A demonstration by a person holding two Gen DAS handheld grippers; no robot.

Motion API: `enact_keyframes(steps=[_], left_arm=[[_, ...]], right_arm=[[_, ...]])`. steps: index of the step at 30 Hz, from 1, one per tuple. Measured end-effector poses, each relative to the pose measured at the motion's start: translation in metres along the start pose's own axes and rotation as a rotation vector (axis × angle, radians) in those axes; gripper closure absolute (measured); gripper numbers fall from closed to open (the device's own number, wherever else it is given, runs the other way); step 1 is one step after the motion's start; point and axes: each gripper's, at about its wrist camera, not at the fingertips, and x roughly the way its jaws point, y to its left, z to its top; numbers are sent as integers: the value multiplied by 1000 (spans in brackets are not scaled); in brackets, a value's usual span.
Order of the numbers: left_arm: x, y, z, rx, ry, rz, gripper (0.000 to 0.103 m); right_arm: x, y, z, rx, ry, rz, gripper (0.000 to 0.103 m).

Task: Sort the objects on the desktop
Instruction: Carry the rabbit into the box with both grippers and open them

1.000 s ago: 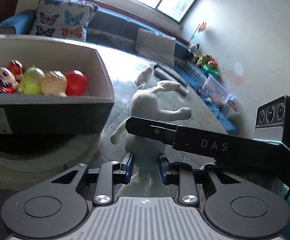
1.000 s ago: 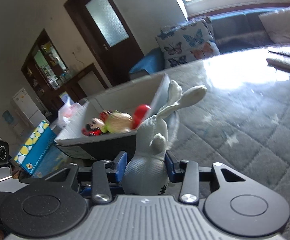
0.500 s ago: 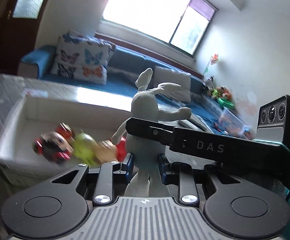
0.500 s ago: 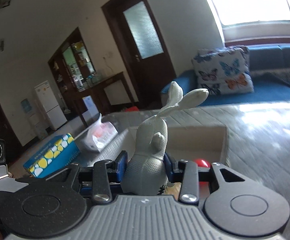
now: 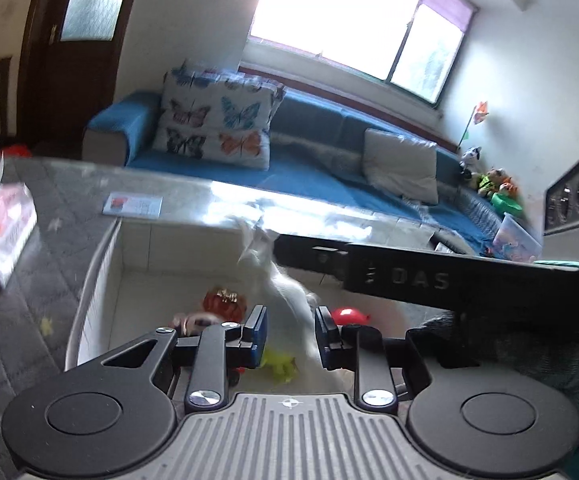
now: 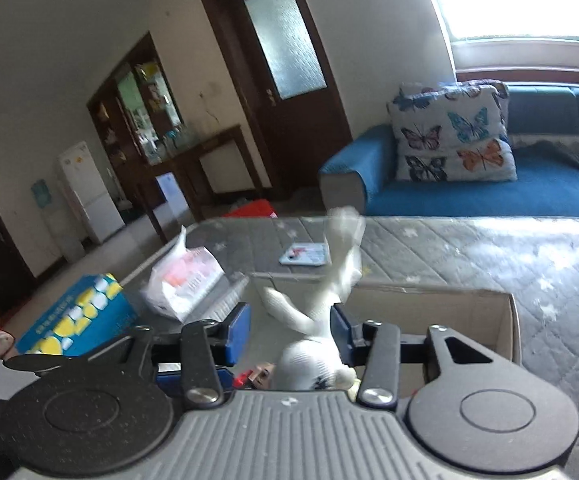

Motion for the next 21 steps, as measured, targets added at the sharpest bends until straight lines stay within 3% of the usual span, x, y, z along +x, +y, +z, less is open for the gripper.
enact_keyframes(steps=[10, 21], left_arm=[[-3, 12, -15, -48, 3, 17, 74], [-32, -2, -40, -62, 7, 52, 73]], right_arm=[[-14, -1, -15, -31, 25, -31, 51], [-49, 7, -39, -100, 46, -63, 35]])
